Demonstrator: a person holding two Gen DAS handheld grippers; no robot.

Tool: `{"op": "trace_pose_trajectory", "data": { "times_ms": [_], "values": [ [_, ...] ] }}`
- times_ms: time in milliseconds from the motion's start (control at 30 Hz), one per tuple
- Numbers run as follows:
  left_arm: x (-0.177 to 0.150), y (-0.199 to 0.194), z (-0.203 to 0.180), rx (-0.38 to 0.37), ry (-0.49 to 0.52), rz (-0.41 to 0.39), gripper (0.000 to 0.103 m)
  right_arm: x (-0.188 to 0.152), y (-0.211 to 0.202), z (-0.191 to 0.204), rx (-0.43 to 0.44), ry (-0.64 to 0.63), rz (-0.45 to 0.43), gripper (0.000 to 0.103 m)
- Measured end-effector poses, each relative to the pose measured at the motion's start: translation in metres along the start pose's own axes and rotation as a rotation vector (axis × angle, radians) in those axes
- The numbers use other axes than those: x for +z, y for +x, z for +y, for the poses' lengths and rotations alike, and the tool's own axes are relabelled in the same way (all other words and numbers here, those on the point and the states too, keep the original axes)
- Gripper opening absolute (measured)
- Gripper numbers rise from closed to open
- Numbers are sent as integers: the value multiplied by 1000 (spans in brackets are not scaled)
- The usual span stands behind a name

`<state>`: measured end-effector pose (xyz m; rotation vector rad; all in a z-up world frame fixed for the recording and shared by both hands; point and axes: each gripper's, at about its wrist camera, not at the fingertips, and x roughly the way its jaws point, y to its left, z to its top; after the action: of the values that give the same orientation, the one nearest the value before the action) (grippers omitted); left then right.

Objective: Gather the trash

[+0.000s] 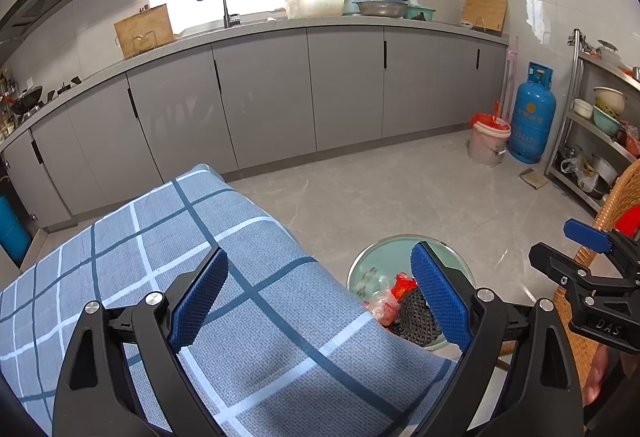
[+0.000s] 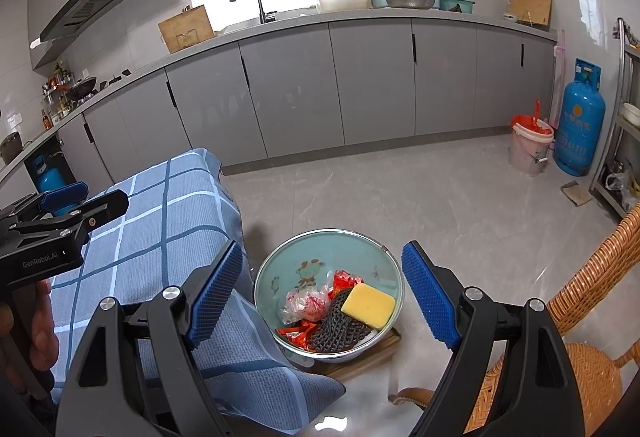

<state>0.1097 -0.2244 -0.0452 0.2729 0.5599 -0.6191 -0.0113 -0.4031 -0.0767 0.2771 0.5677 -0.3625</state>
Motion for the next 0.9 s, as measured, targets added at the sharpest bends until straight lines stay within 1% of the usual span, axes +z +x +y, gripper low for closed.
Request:
{"op": "trace_pose_trajectory", "data": {
  "times_ms": [133,200,267,367,700,800,900],
  "values": [
    [0,-1,0,-1,6,-13,95,-1,-3,-2,-3,4,-10,82],
    [0,-2,-2,-12,10,-21,95,-2,-3,-2,-4,7,-11,82],
    [-1,-4,-2,3,15,-31,95,-2,-3,-3,-4,8,-10,82],
    [-1,-7,-3,0,16,-41,96,-2,-3,-3,-2,7,-10,82],
    [0,-5,-4,22,25,-30,98,-4,-2,-2,1,7,-9,82],
    [-1,-5,-6,43,37,-35,98,-3,-3,-2,1,6,-10,82],
    [-1,-6,-6,43,38,-35,98,-3,-3,-2,0,6,-10,82]
  ]
}}
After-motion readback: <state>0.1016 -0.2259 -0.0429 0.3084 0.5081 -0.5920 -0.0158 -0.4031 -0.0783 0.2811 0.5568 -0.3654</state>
